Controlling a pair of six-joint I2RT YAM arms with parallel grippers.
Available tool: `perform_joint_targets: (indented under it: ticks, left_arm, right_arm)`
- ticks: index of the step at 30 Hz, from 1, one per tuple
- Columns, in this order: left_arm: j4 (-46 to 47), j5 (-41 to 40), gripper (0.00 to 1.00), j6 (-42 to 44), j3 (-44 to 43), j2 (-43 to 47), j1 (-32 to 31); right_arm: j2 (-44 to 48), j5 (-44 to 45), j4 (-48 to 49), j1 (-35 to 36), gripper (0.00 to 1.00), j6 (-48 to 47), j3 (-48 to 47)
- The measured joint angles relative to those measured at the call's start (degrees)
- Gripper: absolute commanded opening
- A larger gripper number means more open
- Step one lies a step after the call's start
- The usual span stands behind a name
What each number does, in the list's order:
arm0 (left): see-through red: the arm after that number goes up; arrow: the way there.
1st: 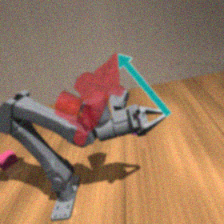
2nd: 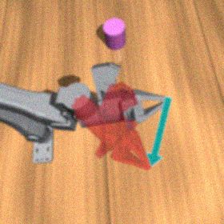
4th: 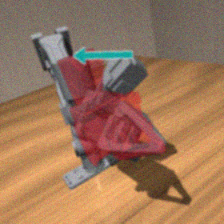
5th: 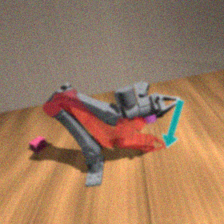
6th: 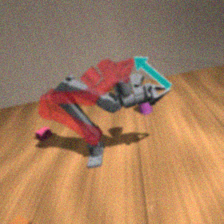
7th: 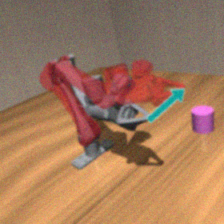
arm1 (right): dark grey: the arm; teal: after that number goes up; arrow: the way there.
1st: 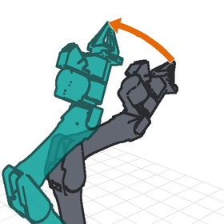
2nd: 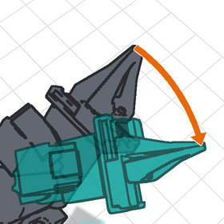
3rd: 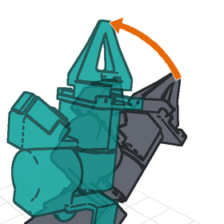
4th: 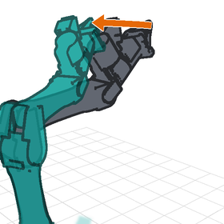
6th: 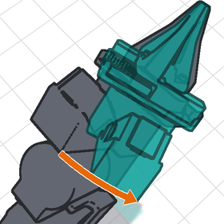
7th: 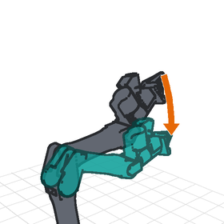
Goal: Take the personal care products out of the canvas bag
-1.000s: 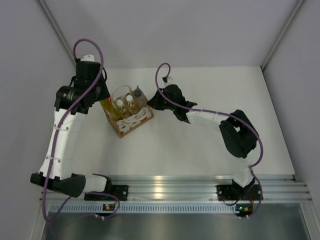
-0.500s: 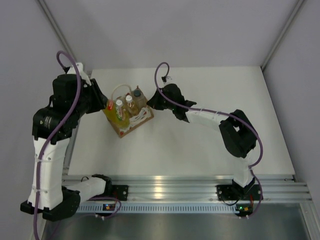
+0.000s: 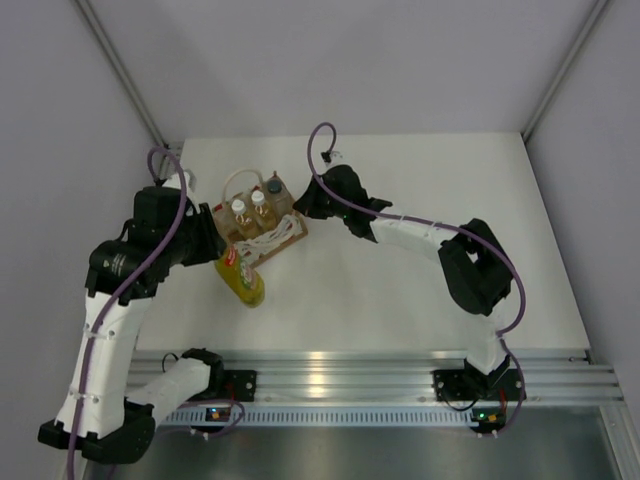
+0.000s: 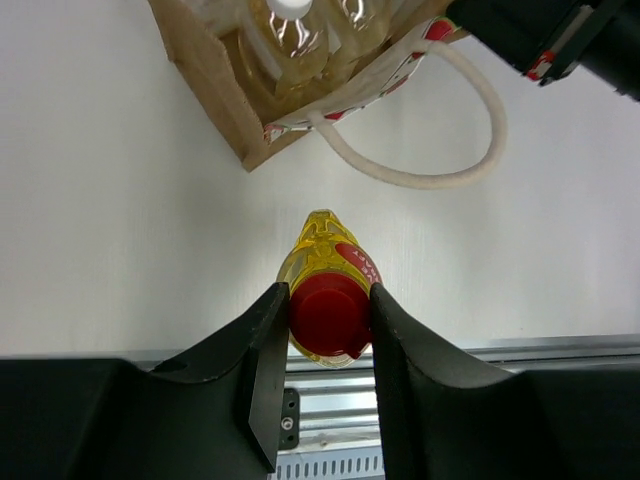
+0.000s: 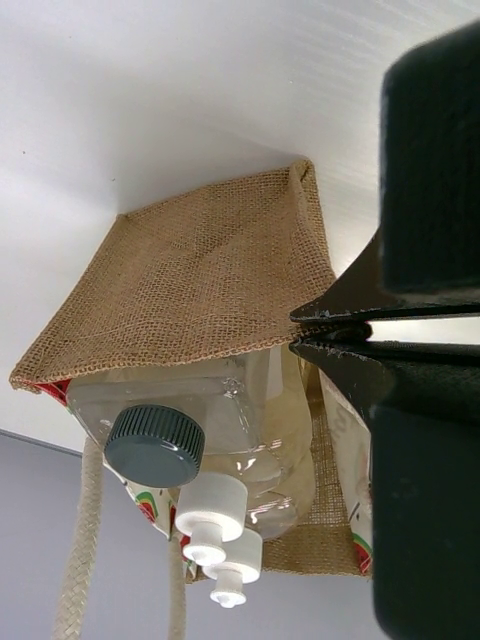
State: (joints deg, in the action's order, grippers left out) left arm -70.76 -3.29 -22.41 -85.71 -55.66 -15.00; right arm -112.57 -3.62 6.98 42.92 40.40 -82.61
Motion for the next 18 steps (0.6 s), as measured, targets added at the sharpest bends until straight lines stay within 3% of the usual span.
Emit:
perform_joint_targets:
  ticks: [11, 18]
  left_arm:
    - [7.19, -3.85, 0.00, -4.42, 16.65, 6.78, -1.11]
    - [10.60, -12.74, 0.00, -10.12, 25.40, 6.54, -12.24]
  right_arm:
    - [-0.13, 0.04, -1.60, 0.00, 0.00, -0.42, -1.05]
    - [-0.22, 0.11, -2.01, 0.02, 0.00, -0.37, -1.27]
